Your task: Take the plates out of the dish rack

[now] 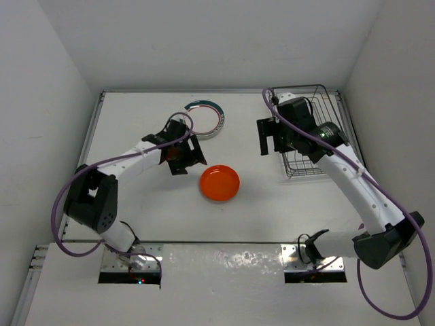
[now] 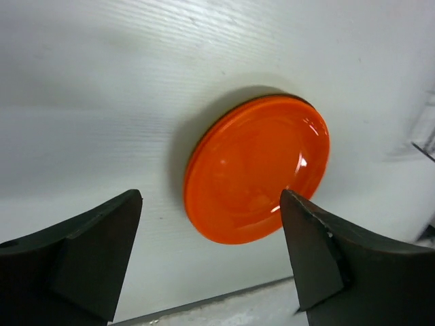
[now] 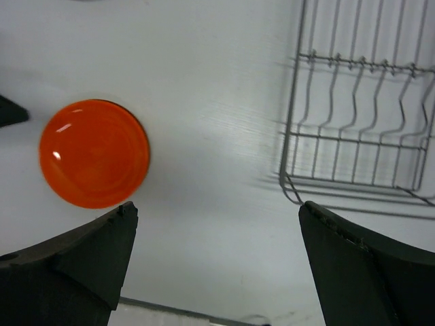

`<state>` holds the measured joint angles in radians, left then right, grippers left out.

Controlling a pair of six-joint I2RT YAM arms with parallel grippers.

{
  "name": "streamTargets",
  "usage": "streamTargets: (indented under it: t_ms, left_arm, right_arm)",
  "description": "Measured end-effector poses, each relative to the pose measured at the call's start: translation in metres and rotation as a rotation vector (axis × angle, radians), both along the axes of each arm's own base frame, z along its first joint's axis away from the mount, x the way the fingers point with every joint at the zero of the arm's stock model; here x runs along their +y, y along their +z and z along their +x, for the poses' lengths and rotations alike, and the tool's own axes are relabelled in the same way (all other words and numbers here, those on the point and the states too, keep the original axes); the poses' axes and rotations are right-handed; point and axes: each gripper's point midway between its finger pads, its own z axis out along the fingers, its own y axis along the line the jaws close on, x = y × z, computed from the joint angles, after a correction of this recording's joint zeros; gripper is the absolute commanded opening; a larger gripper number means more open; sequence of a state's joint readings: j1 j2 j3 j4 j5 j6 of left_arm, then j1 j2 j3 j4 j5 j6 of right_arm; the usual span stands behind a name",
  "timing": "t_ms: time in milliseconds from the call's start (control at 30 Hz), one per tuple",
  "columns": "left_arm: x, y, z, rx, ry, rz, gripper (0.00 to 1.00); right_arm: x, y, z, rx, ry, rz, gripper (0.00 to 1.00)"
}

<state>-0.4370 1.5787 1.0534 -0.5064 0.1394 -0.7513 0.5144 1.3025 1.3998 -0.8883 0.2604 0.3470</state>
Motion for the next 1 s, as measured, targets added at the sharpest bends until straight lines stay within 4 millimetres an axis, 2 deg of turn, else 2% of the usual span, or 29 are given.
streamTargets:
  t_ms: [67, 167, 233, 300, 400, 467, 567, 733, 833, 1000]
  left_arm:
    - [0.016, 0.013, 0.009, -0.022, 0.024, 0.088, 0.84]
    - [0.041, 0.059, 0.04, -0.132, 0.086, 0.198, 0.9]
    - [0.073, 0.096, 0.063, -0.225, 0.168, 0.266, 0.92]
    - [0.115, 0.127, 0.074, -0.293, 0.274, 0.336, 0.94]
    - [0.182, 0.163, 0.067, -0.358, 0.436, 0.466, 0.99]
    - [0.209, 0.18, 0.051, -0.384, 0.501, 0.547, 1.0]
    - [0.225, 0.201, 0.026, -0.446, 0.545, 0.597, 1.0]
    - [0.238, 0.204, -0.02, -0.473, 0.586, 0.613, 1.0]
    - [0.24, 0.198, -0.029, -0.462, 0.598, 0.612, 1.0]
    - [0.242, 0.192, -0.03, -0.442, 0.602, 0.628, 1.0]
  right_arm:
    - [-0.014, -0.004, -0.004, 0.027, -0.042, -0.04, 0.99]
    - [-0.035, -0.003, -0.014, 0.055, -0.099, -0.118, 0.99]
    - [-0.048, 0.005, -0.018, 0.05, -0.14, -0.166, 0.99]
    - [-0.059, 0.013, -0.023, 0.033, -0.171, -0.195, 0.99]
    - [-0.076, 0.028, -0.038, -0.005, -0.214, -0.209, 0.99]
    - [-0.085, 0.04, -0.048, -0.046, -0.237, -0.195, 0.99]
    - [-0.098, 0.058, -0.065, -0.106, -0.265, -0.164, 0.99]
    - [-0.114, 0.073, -0.085, -0.166, -0.299, -0.136, 0.99]
    - [-0.119, 0.073, -0.093, -0.177, -0.309, -0.136, 0.99]
    - [-0.124, 0.075, -0.096, -0.189, -0.318, -0.138, 0.99]
